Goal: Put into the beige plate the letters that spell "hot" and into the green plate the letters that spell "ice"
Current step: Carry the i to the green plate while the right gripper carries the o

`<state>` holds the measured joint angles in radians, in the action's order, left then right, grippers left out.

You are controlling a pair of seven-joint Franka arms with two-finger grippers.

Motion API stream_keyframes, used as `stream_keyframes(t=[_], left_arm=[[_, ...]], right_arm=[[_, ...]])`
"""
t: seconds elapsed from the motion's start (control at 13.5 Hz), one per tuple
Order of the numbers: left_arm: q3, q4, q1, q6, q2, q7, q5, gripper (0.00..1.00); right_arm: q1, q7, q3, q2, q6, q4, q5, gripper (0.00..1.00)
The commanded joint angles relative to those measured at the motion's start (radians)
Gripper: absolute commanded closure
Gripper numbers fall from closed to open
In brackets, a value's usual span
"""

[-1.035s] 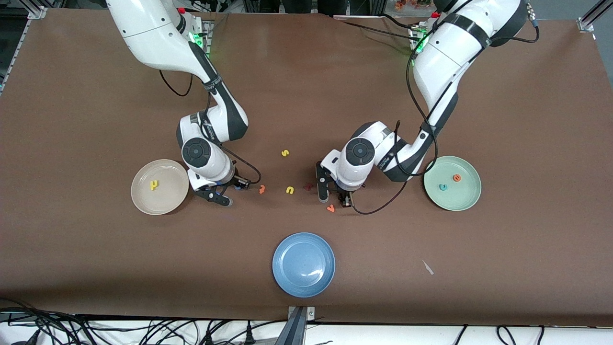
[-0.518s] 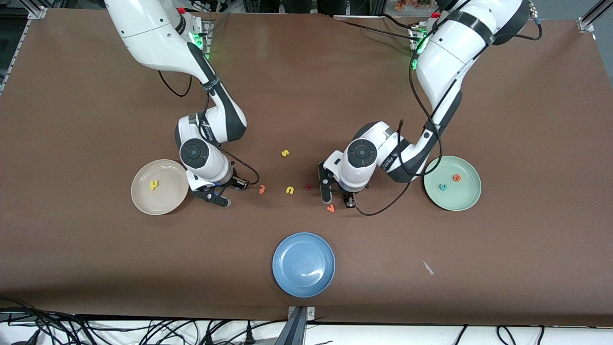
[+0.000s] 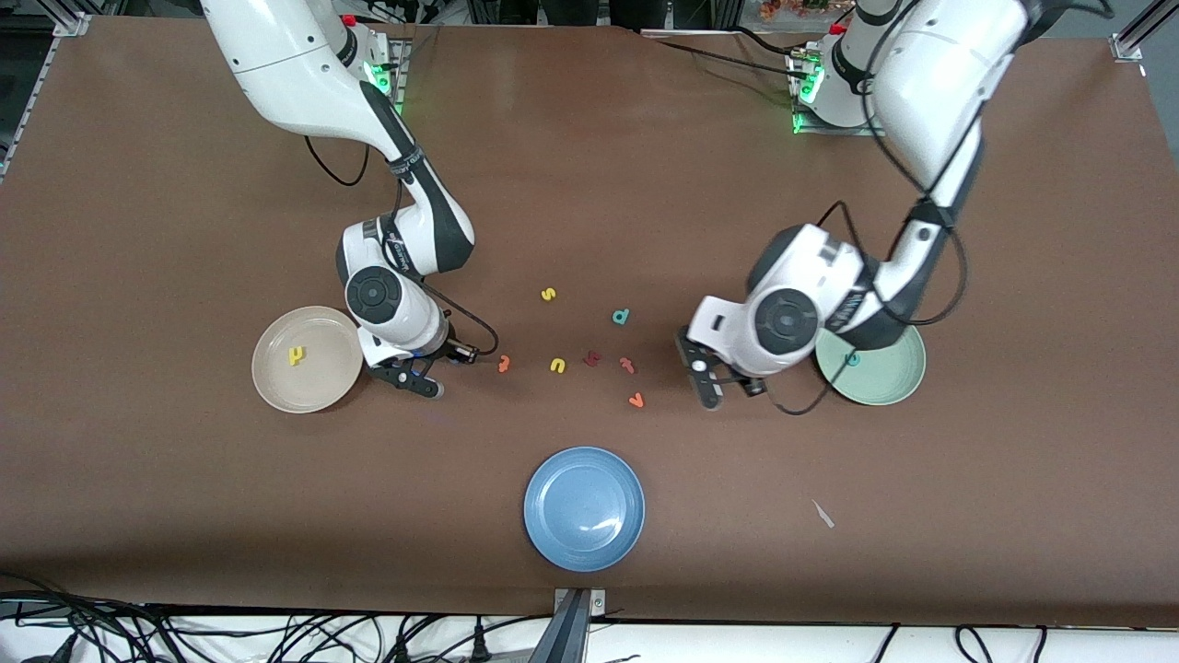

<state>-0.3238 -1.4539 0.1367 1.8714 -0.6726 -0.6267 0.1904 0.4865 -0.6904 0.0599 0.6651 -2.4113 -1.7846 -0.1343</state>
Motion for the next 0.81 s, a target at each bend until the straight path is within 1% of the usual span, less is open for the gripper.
stream_keyframes(t=[0.0, 0.15, 0.3, 0.44, 0.52, 0.59, 0.74], left_arm=[[0.006, -0.039, -0.049, -0.107, 0.050, 0.094, -0.020, 1.00], [0.011, -0.066, -0.125, -0.133, 0.048, 0.136, -0.019, 1.00], [0.011, -0.111, -0.199, -0.137, 0.048, 0.140, -0.019, 1.00], [0.011, -0.143, -0.256, -0.137, 0.048, 0.139, -0.019, 1.00], [0.011, -0.152, -0.287, -0.137, 0.048, 0.131, -0.019, 1.00], [0.008, -0.167, -0.311, -0.132, 0.047, 0.128, -0.019, 1.00], [0.008, -0.215, -0.312, -0.085, 0.048, 0.137, -0.020, 1.00]], right_arm=[[-0.005, 0.002, -0.003, 0.024, 0.012, 0.033, -0.004, 0.64], [-0.003, -0.003, -0.003, 0.025, 0.012, 0.033, -0.005, 0.65], [-0.003, -0.003, -0.003, 0.025, 0.011, 0.033, -0.005, 0.68], [-0.003, -0.003, -0.003, 0.025, 0.011, 0.033, -0.007, 0.69], [-0.003, -0.005, -0.003, 0.025, 0.011, 0.033, -0.007, 0.71], [-0.003, -0.005, -0.005, 0.025, 0.011, 0.033, -0.008, 0.72], [-0.003, -0.003, -0.005, 0.025, 0.011, 0.036, -0.011, 0.74]])
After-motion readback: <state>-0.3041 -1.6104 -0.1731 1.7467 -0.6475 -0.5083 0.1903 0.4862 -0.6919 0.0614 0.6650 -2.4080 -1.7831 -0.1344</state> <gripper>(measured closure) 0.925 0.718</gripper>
